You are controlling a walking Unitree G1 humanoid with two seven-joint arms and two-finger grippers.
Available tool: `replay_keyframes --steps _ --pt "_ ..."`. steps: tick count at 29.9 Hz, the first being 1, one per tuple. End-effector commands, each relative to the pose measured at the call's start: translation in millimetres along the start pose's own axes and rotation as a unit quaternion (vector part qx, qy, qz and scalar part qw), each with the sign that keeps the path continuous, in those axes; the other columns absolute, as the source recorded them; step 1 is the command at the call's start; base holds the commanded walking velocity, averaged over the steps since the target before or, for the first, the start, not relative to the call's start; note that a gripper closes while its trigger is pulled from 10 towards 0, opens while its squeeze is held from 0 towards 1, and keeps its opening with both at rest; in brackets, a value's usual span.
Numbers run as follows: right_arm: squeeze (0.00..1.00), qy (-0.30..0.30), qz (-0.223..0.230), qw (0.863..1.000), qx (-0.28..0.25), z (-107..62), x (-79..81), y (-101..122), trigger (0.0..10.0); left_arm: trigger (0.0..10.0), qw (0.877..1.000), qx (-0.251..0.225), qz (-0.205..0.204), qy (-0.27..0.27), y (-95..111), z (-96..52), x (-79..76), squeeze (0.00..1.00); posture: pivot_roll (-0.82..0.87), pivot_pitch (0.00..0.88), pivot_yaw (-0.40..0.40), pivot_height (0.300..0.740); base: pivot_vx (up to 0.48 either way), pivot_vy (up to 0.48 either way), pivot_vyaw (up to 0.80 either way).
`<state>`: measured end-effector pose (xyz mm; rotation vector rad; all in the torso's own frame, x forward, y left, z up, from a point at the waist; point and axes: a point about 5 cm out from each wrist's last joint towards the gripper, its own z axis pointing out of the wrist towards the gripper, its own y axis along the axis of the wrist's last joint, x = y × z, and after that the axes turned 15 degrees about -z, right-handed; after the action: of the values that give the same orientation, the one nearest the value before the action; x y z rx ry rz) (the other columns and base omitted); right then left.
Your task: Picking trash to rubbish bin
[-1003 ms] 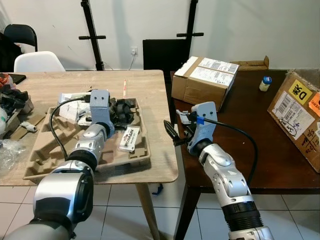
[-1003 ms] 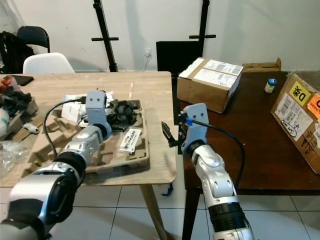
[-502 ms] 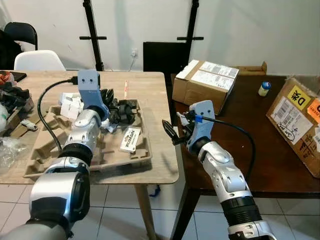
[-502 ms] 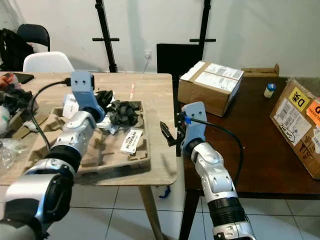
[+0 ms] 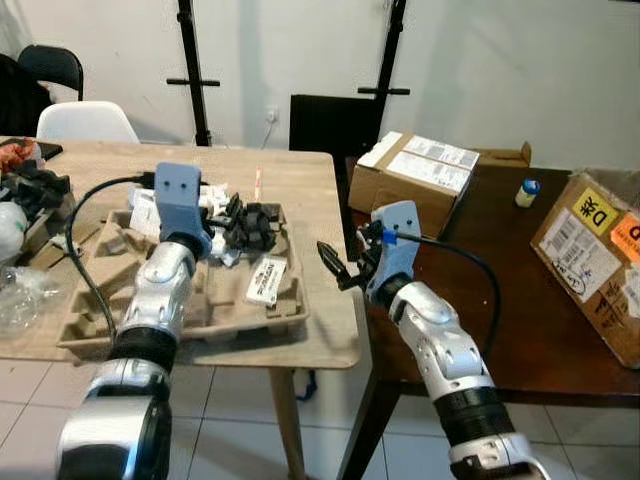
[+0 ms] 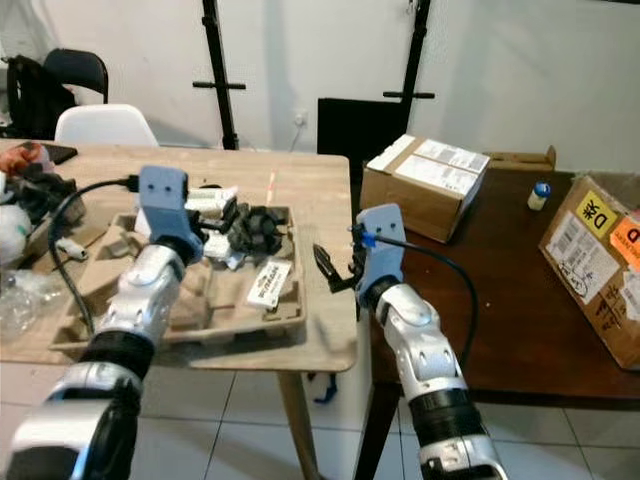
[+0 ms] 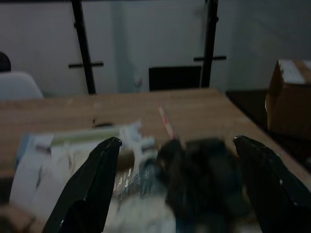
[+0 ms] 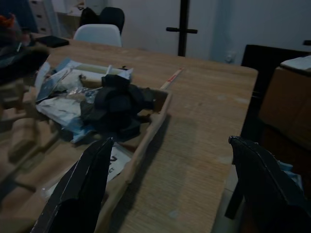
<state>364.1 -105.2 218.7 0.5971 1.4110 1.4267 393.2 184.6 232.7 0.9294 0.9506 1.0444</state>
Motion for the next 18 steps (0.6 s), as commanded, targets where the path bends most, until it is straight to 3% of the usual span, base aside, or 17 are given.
replay_keyframes --steps 1,3,4,5,11,18 --pt "0.00 -0.016 0.002 1.000 0.005 0.7 -5.3 -3 10.0 10.0 1.000 -0.002 -0.002 0.005 0 -4.8 3.2 1.00 0.03 0.075 -0.048 0.740 0.000 0.000 0.00" --pt "0.00 -0.021 0.001 1.000 0.008 0.9 -6.9 -4 10.0 10.0 1.000 -0.007 -0.001 0.010 2 -6.4 5.2 1.00 0.03 0.074 -0.049 0.740 0.000 0.000 0.00" --pt "0.00 -0.028 0.002 1.000 0.010 1.0 -8.8 -5 10.0 10.0 1.000 -0.001 -0.010 0.020 2 -7.1 8.0 0.81 0.03 0.073 -0.049 0.740 0.000 0.000 0.00" --pt "0.00 -0.034 0.002 0.999 0.013 1.1 -10.6 -6 10.0 10.0 1.000 0.002 -0.012 0.020 2 -7.9 8.9 0.00 0.03 0.071 -0.049 0.740 0.000 0.000 0.00" --pt "0.00 -0.060 0.007 0.998 0.022 1.3 -17.0 -9 10.0 10.0 1.000 0.014 0.005 0.015 0 -13.1 7.8 0.00 0.04 0.064 -0.052 0.740 0.000 0.000 0.00" --pt "0.00 -0.076 0.009 0.997 0.031 1.8 -20.9 -12 10.0 10.0 1.000 0.018 -0.009 0.021 3 -17.1 8.2 0.00 0.04 0.062 -0.044 0.740 0.000 0.000 0.00"
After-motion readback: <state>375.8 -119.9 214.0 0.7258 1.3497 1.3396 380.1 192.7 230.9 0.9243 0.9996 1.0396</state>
